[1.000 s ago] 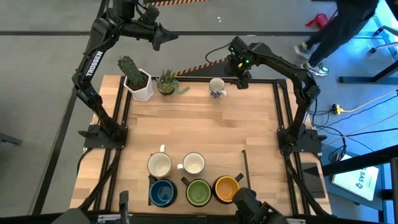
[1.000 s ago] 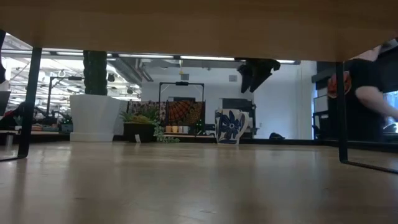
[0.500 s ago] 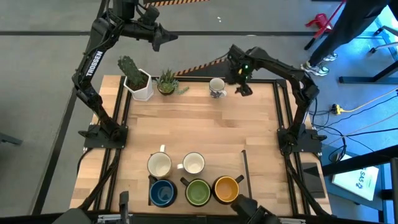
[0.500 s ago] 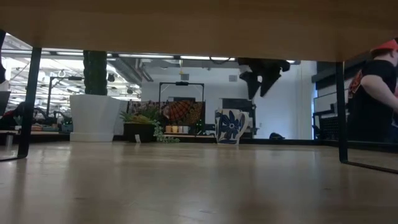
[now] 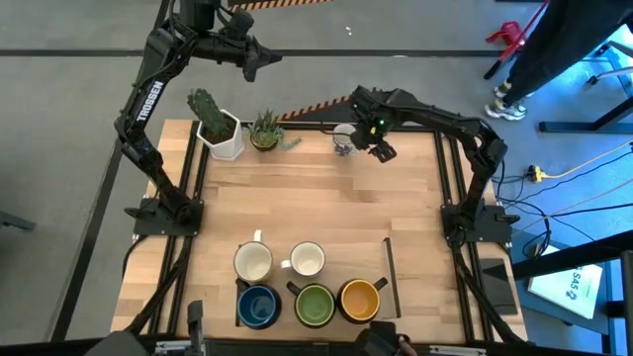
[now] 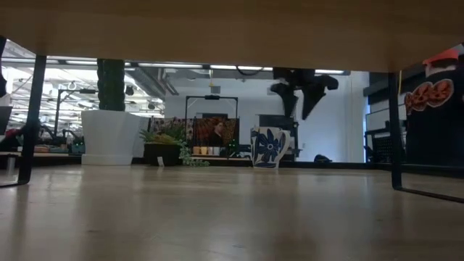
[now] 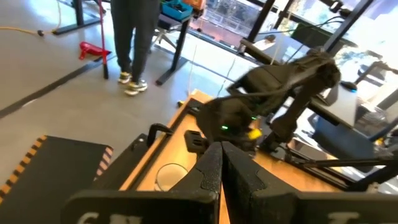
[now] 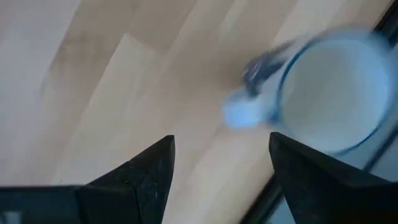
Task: Place coffee mugs
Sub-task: Put the patterned blue mug on the shelf
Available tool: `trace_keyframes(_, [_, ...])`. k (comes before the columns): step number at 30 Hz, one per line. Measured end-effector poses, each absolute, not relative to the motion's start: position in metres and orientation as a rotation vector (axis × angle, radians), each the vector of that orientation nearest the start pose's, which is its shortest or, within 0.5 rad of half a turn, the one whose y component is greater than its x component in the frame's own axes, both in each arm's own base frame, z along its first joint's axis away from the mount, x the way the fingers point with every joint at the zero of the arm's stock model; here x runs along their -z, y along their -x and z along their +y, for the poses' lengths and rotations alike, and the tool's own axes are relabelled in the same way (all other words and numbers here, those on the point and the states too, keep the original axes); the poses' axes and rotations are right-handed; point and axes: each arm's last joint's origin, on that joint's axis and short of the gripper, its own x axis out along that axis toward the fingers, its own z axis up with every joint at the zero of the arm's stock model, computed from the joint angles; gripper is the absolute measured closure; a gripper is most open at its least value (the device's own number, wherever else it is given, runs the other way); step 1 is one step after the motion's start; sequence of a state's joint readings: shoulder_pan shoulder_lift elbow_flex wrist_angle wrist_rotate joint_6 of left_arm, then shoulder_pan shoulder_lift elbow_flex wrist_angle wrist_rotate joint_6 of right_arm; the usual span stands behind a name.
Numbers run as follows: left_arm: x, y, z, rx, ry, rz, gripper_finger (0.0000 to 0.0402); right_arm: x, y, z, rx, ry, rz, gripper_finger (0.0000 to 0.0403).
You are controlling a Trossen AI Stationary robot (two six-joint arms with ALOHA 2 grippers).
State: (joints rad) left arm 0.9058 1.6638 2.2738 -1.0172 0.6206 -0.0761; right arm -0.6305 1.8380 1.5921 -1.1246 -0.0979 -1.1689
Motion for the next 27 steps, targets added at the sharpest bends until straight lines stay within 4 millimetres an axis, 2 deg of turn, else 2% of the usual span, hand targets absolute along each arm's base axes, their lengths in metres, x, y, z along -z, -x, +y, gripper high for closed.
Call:
trace_keyframes(7, [-0.520, -0.195, 0.222, -0.301, 0.352, 0.287, 0.0401, -0.264, -0.312, -0.200, -0.343, 0.624, 1.247, 0.0155])
trace_keyframes(11, [-0.520, -0.195, 0.222, -0.301, 0.351, 0.287, 0.0401, -0.263, -0.312, -0.200, -0.326, 0.627, 1.266, 0.0155])
trace_keyframes(21, [-0.520, -0.195, 0.222, -0.300, 0.351, 0.287, 0.0401, -0.241, -0.316, -0.199, -0.223, 0.627, 1.283, 0.0155])
trace_keyframes(27, [-0.520, -0.195, 0.222, -0.301, 0.349, 0.287, 0.0401, -0.238, -0.317, -0.202, -0.167, 0.634, 1.288, 0.0155])
